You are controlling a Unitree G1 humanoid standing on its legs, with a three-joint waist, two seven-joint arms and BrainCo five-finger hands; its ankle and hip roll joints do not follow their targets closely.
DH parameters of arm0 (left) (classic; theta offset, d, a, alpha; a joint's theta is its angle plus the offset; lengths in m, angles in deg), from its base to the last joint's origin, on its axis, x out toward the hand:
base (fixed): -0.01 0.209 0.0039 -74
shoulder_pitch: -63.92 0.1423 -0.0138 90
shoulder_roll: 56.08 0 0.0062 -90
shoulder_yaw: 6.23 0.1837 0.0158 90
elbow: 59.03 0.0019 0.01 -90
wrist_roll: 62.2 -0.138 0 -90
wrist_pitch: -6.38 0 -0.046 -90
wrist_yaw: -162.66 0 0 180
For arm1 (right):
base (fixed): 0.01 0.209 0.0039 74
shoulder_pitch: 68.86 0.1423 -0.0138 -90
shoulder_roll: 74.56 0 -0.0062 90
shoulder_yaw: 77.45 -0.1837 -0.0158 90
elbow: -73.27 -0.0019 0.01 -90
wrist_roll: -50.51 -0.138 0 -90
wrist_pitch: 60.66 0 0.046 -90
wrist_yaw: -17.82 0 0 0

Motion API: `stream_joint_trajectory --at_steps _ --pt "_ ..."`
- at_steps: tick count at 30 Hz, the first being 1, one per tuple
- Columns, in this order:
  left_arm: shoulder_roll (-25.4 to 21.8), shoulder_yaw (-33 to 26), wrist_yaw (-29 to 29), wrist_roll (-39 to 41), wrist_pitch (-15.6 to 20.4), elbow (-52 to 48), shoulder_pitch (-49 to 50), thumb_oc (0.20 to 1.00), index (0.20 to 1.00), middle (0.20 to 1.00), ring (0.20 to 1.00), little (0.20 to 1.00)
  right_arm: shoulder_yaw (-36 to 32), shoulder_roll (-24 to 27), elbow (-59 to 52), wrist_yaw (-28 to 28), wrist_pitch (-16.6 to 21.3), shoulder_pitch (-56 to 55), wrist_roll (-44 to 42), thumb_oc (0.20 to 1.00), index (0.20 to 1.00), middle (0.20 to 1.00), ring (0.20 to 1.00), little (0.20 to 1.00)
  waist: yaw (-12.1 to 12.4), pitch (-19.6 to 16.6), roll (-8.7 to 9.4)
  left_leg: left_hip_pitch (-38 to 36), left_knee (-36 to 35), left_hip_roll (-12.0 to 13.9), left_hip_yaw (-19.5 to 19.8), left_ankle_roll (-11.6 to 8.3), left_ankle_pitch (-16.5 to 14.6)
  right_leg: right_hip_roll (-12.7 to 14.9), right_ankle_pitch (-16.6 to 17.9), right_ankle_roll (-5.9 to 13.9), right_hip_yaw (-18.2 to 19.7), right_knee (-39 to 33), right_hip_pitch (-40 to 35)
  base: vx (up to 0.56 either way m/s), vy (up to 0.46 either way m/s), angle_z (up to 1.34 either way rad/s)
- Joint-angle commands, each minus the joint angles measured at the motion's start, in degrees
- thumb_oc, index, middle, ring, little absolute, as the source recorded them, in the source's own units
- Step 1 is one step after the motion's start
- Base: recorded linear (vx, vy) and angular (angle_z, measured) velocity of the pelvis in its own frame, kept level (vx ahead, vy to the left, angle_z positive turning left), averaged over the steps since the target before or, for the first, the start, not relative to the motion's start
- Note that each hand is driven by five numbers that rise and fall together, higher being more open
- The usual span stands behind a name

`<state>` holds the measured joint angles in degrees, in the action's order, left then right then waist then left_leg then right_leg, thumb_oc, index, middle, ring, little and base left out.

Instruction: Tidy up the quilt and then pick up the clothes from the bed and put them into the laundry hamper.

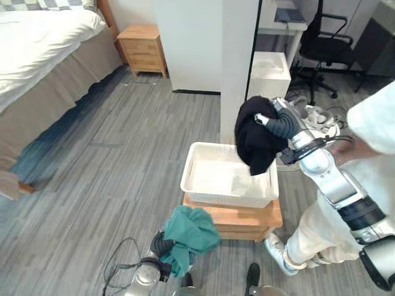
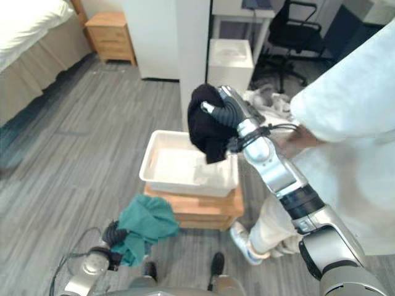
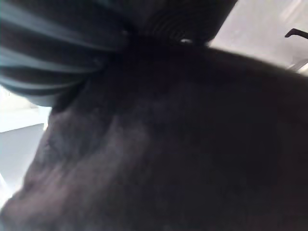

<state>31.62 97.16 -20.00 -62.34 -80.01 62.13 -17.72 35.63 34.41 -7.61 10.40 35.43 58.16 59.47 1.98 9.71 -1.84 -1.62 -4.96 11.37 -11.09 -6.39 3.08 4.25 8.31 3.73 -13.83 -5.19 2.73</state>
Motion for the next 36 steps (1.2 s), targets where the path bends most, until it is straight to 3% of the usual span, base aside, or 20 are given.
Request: stream_joint_trajectory --at_steps 1,2,5,8,9,11,13,18,19,20,24,26,31,32,36 --pt "-4.7 1.6 0.6 -0.1 2.7 -2.9 -3.0 0.2 0.2 0.2 0.2 0.2 0.2 -2.1 2.0 -2.8 1.2 7.8 1.3 0.2 0.2 0.2 0.2 0.2 1.1 1.7 2.56 1.0 0.0 -1.4 -2.7 -0.6 1.0 2.6 -7.2 4.38 -0.4 0.2 -3.0 -0.07 -0.015 0.02" --pt "-4.7 1.5 0.6 -0.1 2.7 -2.9 -3.1 0.2 0.2 0.2 0.2 0.2 0.2 -2.2 2.2 -2.8 1.3 8.0 1.3 0.2 0.2 0.2 0.2 0.2 1.1 1.6 2.55 1.2 0.0 -1.3 -2.7 -0.6 1.1 2.6 -7.2 4.37 -0.4 0.2 -2.8 -0.1 -0.005 -0.06" --pt "-6.3 2.3 -0.1 0.1 4.1 -4.7 -4.3 0.2 0.2 0.2 0.2 0.2 2.5 -3.1 7.6 -3.5 0.7 11.8 2.5 0.2 0.2 0.2 0.2 0.2 1.9 4.3 0.26 4.7 0.0 -1.5 -2.0 -0.96 1.9 2.9 -5.9 4.62 -0.4 0.2 1.3 -0.11 0.019 0.0" --pt "-6.6 2.6 -0.2 0.5 4.4 -5.1 -4.8 0.2 0.2 0.2 0.2 0.2 3.3 -3.5 9.9 -3.9 0.7 13.3 2.8 0.2 0.2 0.2 0.2 0.2 2.0 4.8 -0.41 6.0 0.0 -1.6 -1.7 -0.99 2.1 3.1 -5.6 4.68 -0.5 0.2 2.6 -0.08 0.027 0.03" --pt "-7.5 3.7 -0.5 1.2 5.4 -6.5 -6.0 0.2 0.2 0.2 0.2 0.2 5.1 -4.9 17.0 -4.5 -0.4 16.6 3.7 0.2 0.2 0.2 0.2 0.2 2.9 6.5 -2.59 8.9 0.0 -1.9 -1.0 -1.42 3.1 3.6 -4.8 4.86 -0.9 0.2 5.0 -0.09 0.039 0.06" --pt "-7.6 4.0 -0.6 1.6 5.6 -6.8 -6.5 0.2 0.2 0.2 0.2 0.2 5.7 -5.1 20.0 -4.8 -0.5 18.0 3.6 0.2 0.2 0.2 0.2 0.2 3.2 6.7 -3.14 10.2 0.0 -2.0 -0.8 -1.62 3.4 3.8 -4.5 4.95 -1.1 0.2 6.1 -0.1 0.035 0.04" --pt "-7.7 5.3 -0.8 3.2 6.4 -7.5 -7.9 0.2 0.2 0.2 0.2 0.2 7.2 -5.9 30.5 -5.8 -1.6 22.0 3.4 0.2 0.2 0.2 0.2 0.2 3.9 6.9 -4.62 12.3 0.0 -2.0 -0.7 -2.07 4.0 4.2 -4.2 5.24 -1.5 0.2 7.7 -0.08 0.034 0.21" --pt "-7.5 5.8 0.2 5.3 7.3 -10.6 -7.9 0.2 0.2 0.2 0.2 0.2 9.5 -6.5 36.5 -5.9 -2.5 22.4 7.3 0.2 0.2 0.2 0.2 0.2 3.8 6.9 -4.9 12.2 0.0 -1.9 -1.0 -2.27 4.1 4.4 -4.1 5.25 -1.7 0.2 7.3 -0.02 0.028 0.1" --pt "-7.5 5.7 0.2 5.3 7.3 -10.7 -7.8 0.2 0.2 0.2 0.2 0.2 9.5 -6.6 36.5 -5.9 -2.5 22.4 7.4 0.379 0.379 0.379 0.379 0.379 3.7 6.9 -4.92 12.2 0.0 -1.9 -1.0 -2.27 4.1 4.4 -4.2 5.25 -1.7 0.2 7.3 -0.01 0.056 0.02" --pt "-7.7 5.3 0.7 5.5 7.2 -12.1 -7.5 0.2 0.2 0.2 0.2 0.2 10.4 -6.3 34.1 -5.7 -2.9 20.7 11.2 1.0 1.0 1.0 1.0 1.0 3.2 6.8 -4.54 11.5 0.0 -1.9 -1.1 -2.1 3.8 4.4 -4.3 5.14 -1.6 0.2 6.7 0.0 0.037 0.02" --pt "-7.7 4.2 1.2 5.7 7.0 -14.6 -7.0 0.2 0.2 0.2 0.2 0.2 10.4 -6.2 28.1 -5.5 -3.3 13.5 17.6 1.0 1.0 1.0 1.0 1.0 2.1 6.2 -3.43 9.4 0.0 -2.0 -1.6 -1.78 2.9 4.4 -4.6 5.13 -1.5 0.2 4.8 0.01 0.015 0.0" --pt "-7.7 2.4 0.9 4.9 7.0 -16.7 -7.1 0.2 0.2 0.2 0.2 0.2 8.7 -5.5 20.0 -6.1 -3.1 4.6 23.4 1.0 1.0 1.0 1.0 1.0 0.6 4.9 -2.17 6.7 0.0 -2.1 -2.1 -1.37 1.4 4.6 -5.0 5.29 -1.2 0.2 2.6 0.07 0.018 -0.05" --pt "-8.3 -0.9 -1.2 4.1 7.4 -17.5 -9.4 0.2 0.2 0.2 0.2 0.2 3.8 -2.0 10.7 -6.7 -2.2 -7.3 27.2 1.0 1.0 1.0 1.0 1.0 -1.8 2.5 -0.11 3.3 0.0 -2.2 -2.9 -0.81 0.0 4.5 -5.2 5.38 -0.5 0.2 -0.1 0.08 0.002 -0.06" --pt "-8.9 -1.7 -3.0 2.1 7.6 -17.3 -12.4 0.2 0.2 0.2 0.2 0.2 2.6 -0.7 9.0 -6.9 -1.8 -11.0 28.6 1.0 1.0 1.0 1.0 1.0 -3.2 1.2 0.73 1.6 0.0 -2.1 -3.3 -0.74 -0.5 4.4 -5.5 5.42 0.0 0.2 -1.2 0.08 0.008 -0.22" --pt "-9.3 -3.4 -5.4 0.1 7.7 -16.7 -16.2 0.2 0.2 0.2 0.2 0.2 -0.2 -0.5 6.3 -5.9 -1.5 -18.3 29.3 1.0 1.0 1.0 1.0 1.0 -5.5 -0.8 1.69 -1.0 0.0 -1.9 -4.6 -0.63 -1.5 4.2 -6.0 5.45 0.9 0.2 -3.0 0.07 0.017 -0.22"
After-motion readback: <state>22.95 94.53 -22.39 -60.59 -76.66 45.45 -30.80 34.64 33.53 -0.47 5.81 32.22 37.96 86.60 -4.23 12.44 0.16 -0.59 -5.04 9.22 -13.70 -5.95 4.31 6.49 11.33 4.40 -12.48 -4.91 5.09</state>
